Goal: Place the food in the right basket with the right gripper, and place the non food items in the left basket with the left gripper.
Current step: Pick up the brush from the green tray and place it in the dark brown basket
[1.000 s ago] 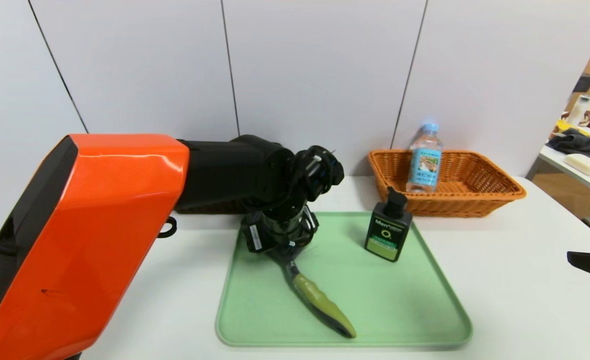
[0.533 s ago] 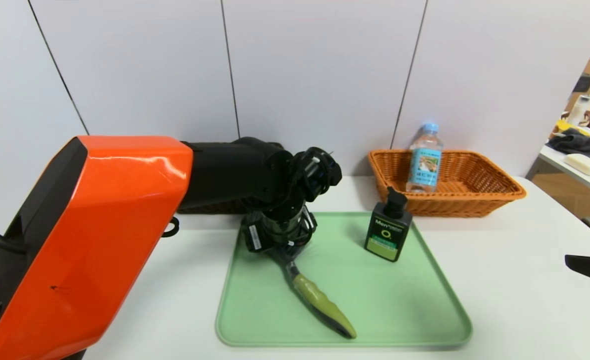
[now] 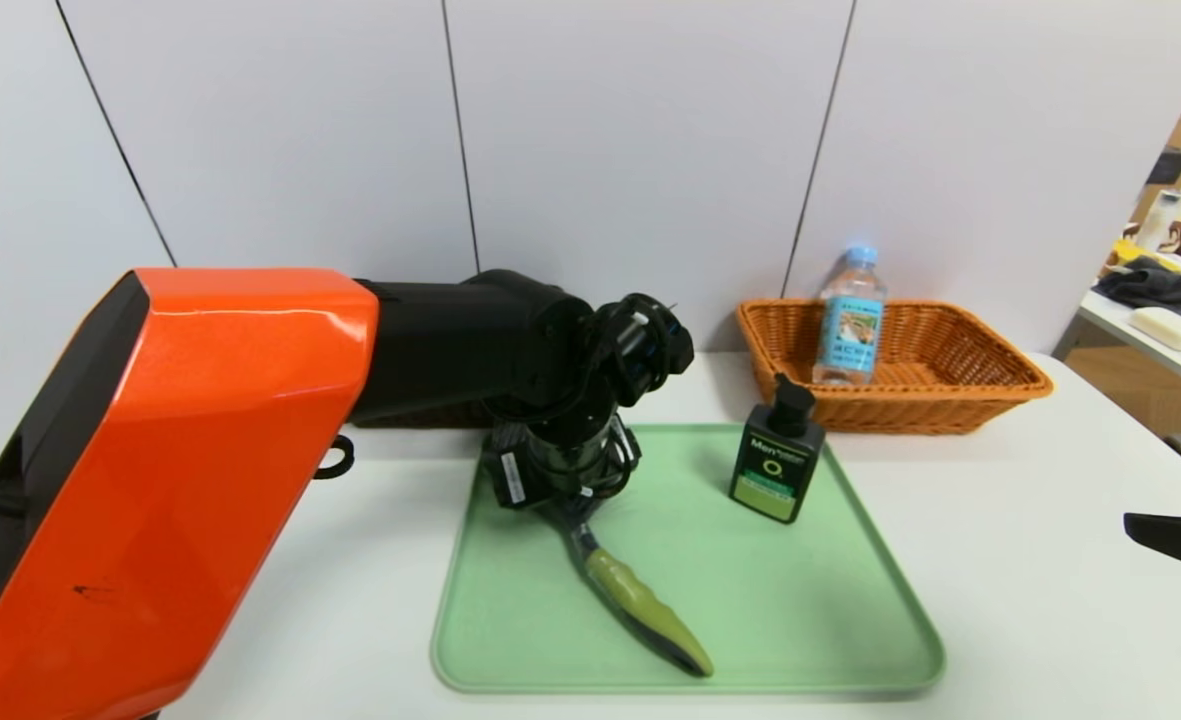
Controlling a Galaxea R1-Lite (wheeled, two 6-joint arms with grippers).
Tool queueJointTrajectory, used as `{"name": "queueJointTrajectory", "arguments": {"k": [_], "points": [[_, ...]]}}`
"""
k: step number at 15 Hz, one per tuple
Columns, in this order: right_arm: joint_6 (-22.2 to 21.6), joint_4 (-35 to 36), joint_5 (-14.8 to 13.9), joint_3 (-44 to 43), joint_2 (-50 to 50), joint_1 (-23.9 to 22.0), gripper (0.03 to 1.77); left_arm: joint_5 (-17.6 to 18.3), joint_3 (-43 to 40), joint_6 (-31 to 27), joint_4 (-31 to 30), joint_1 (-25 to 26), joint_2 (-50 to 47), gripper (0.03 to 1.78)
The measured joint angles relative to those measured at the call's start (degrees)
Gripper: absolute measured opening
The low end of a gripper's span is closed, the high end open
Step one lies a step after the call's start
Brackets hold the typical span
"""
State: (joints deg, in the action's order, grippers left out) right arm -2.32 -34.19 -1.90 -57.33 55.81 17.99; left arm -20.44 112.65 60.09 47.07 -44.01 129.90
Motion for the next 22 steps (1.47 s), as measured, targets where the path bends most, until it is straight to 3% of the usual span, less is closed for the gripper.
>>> {"name": "queueJointTrajectory", "arguments": {"k": [8,11,17,22], "points": [[0.0,0.0,0.0,0.0,-0.1,0.0,1.7,0.0,0.0,0.1,0.2,0.0,-0.3,1.69],[0.0,-0.1,0.0,0.0,-0.3,0.0,1.7,0.0,0.0,0.2,0.6,0.0,-0.2,1.18],[0.0,0.0,-0.1,-0.5,-0.5,0.0,1.7,0.2,-0.2,0.4,0.7,-0.1,-0.2,0.54],[0.1,2.0,-0.1,-0.6,-0.5,0.0,1.7,0.1,-0.3,0.4,1.5,0.0,-0.4,0.54]]}}
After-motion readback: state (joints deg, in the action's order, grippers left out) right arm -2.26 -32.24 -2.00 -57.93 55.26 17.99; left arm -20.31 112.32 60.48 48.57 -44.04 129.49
